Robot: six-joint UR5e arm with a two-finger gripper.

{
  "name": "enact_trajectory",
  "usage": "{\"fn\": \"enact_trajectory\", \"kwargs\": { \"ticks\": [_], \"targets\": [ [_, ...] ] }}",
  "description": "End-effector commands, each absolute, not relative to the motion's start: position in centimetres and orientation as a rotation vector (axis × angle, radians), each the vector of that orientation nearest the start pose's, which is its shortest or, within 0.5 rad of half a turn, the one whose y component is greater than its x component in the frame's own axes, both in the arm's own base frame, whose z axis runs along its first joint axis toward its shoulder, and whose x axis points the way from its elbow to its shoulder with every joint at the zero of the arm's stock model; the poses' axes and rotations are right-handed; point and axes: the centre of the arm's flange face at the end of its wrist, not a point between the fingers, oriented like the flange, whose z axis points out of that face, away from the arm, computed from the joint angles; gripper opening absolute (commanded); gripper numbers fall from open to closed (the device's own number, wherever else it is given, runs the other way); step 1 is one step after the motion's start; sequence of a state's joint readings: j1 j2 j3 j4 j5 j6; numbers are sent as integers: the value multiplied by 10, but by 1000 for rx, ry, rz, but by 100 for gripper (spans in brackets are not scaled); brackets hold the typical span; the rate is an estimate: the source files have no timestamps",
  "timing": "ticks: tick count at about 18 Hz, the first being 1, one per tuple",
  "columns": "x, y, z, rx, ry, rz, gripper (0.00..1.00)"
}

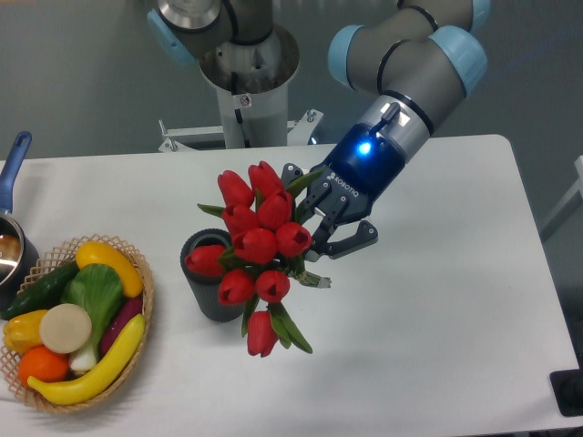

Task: Insert the flowers into the vase
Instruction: 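Carry the red tulip bunch with the gripper over the grey vase opening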

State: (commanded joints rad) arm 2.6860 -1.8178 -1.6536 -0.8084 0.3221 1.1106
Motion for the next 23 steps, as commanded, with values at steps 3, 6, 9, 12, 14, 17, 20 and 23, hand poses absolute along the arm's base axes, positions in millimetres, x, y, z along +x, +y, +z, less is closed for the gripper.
{"fn": "enact_trajectory", "kwargs": {
  "ticks": [3, 6, 9, 12, 14, 17, 20, 23],
  "targets": [
    [-417, 462, 462, -1844, 295, -225, 34],
    [-412, 464, 464, -1843, 303, -229, 34],
    [-407, 467, 467, -1839, 313, -231, 34],
    [-398, 474, 466, -1838, 328, -246, 34],
    [-395, 474, 466, -1807, 331, -271, 34],
    [-391, 473, 467, -1781, 336, -287, 34],
    [-382, 480, 467, -1777, 349, -302, 34],
    [-364, 484, 457, -1717, 311, -427, 34]
  ]
}}
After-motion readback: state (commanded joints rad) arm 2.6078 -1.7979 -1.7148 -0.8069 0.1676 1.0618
